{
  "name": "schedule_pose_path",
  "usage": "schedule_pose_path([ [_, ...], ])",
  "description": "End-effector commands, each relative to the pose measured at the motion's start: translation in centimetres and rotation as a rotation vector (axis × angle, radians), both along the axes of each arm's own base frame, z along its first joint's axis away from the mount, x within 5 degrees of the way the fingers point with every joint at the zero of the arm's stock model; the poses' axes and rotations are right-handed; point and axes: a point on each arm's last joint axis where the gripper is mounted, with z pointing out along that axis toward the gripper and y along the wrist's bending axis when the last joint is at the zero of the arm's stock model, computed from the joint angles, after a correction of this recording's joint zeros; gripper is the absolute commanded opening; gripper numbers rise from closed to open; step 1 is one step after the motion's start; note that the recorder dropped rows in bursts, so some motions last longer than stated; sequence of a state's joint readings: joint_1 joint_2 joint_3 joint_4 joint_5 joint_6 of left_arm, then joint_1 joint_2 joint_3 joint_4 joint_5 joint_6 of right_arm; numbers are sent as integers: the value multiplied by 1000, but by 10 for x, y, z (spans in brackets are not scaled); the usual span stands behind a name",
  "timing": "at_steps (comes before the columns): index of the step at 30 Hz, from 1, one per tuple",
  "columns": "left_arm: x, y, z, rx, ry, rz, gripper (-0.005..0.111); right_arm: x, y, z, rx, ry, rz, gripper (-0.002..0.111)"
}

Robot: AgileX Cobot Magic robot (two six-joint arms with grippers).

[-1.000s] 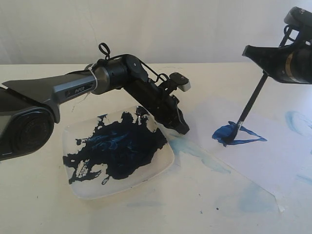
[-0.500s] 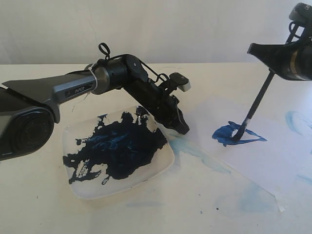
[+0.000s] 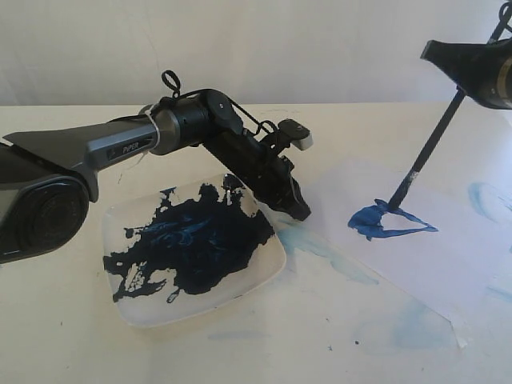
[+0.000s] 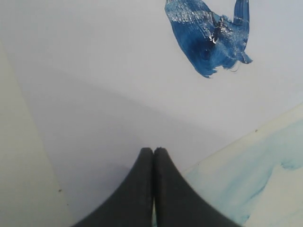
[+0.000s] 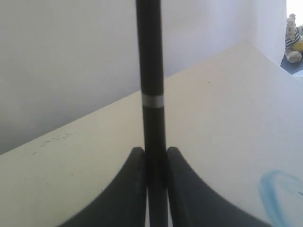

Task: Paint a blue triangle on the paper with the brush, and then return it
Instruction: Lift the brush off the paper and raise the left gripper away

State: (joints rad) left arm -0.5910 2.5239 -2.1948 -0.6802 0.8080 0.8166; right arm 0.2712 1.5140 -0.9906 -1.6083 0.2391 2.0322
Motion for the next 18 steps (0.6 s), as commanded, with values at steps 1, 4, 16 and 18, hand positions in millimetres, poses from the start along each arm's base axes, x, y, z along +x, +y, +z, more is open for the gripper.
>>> schedule_pose_path([
  [1,-2,0,1,-5,29,-12,0,0,-1,-1,-19,0,-8,0],
  [4,0,1,2,-9,19,-3,0,-3,-4,7,-42,-29,-11,0],
  [16,6,21,111,-115,-143,65,0,-24,-5,45,-79,-151,63,0],
  [18,6,35,130,-110,-154,94,0,-29,-6,51,-58,-166,55,0],
])
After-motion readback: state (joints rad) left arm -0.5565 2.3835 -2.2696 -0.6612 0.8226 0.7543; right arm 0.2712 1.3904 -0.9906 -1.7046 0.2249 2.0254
